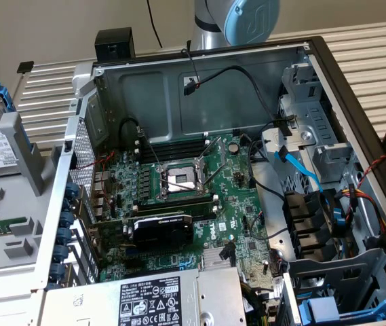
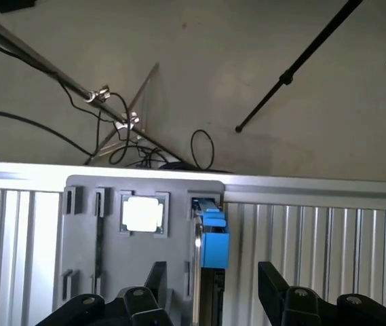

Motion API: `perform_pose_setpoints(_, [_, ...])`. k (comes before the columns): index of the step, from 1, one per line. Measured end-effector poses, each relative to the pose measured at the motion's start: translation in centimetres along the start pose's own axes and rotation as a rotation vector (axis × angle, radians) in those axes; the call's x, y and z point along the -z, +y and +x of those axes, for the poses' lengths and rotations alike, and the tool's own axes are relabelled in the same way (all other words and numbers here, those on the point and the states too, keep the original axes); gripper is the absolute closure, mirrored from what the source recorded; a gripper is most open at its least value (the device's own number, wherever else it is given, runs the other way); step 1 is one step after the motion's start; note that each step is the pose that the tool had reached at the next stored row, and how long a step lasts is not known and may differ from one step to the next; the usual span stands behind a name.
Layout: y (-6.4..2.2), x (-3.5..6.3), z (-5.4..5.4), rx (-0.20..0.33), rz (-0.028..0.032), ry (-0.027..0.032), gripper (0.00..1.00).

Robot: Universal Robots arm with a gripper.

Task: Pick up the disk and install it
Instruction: 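Pick up the disk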

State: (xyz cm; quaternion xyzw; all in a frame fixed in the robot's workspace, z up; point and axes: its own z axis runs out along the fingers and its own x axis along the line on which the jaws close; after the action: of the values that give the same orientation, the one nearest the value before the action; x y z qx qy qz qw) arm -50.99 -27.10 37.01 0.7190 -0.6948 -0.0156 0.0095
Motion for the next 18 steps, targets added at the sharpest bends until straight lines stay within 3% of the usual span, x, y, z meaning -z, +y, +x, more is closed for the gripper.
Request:
perform_pose_setpoints(4, [-0.08,-0.42,-0.1,-0.021,-0.0068,-0.0009,0.36])
perform_pose_setpoints(18, [-0.42,-2.93,-0.1,-0.064,-0.0097,-0.0031,0.36])
